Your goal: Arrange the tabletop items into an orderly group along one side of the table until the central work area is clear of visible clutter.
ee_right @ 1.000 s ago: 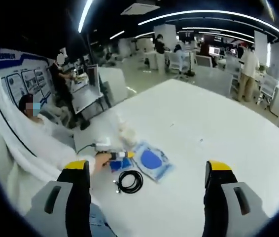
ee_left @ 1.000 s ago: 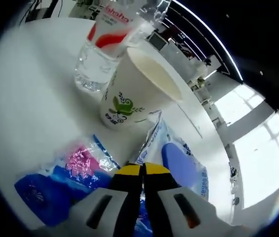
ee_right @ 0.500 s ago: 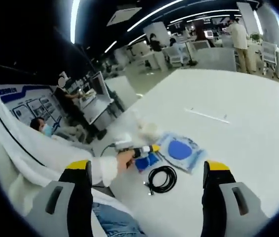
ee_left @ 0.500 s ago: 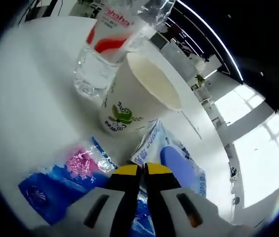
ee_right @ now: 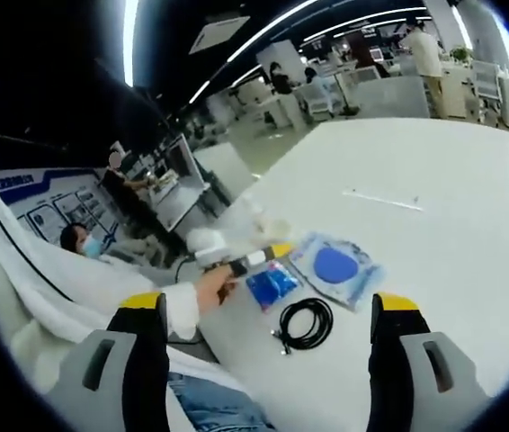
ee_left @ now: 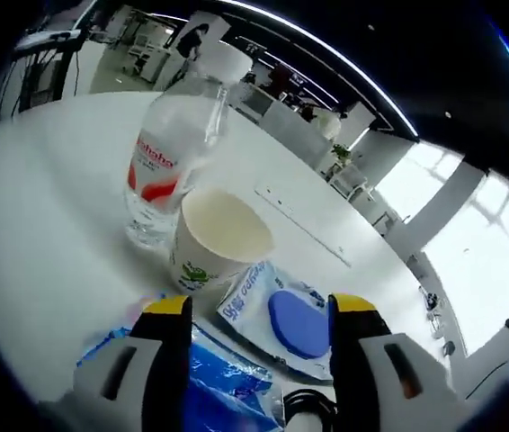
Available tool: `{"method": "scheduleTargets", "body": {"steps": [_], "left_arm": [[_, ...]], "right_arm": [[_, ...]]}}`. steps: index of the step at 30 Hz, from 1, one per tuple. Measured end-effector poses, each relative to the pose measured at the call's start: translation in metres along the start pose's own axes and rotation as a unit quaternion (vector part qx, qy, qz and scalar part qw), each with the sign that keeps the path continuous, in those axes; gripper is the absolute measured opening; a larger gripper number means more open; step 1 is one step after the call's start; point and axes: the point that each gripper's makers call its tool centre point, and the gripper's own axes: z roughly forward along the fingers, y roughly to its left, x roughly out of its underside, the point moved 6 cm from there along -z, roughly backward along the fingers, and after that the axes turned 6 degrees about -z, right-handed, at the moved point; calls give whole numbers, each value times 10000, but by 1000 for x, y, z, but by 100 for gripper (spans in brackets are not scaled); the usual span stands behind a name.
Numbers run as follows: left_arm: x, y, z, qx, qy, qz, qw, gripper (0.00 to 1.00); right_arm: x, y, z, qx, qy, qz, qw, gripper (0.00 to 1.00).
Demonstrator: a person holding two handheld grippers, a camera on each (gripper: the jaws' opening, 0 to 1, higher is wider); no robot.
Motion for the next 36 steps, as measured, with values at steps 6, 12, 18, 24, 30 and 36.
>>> {"method": "scheduleTargets", "body": {"steps": [6,12,18,24,30,36], "left_arm": [[-8,11,-11,-36,33,358,9993,86],[-11,23,-19,-127,85,438,9989,86],[-7,36,-28,-233,211,475,9984,83],[-5,46,-39,-436,255,658,9966,80],[7,43,-56,-485,350,1138,9917,78],[17,52,-68,-570,355,1102,9916,78]], "right_arm": [[4,3,7,-74,80,-20,9999,94],[5,5,12,-137,147,-59,9998,93],[16,-2,19,180,482,-375,9980,88],[28,-6,31,373,559,-627,9958,83],[47,-8,52,400,622,-744,9945,70],[71,-21,78,468,935,-906,9904,66]]}}
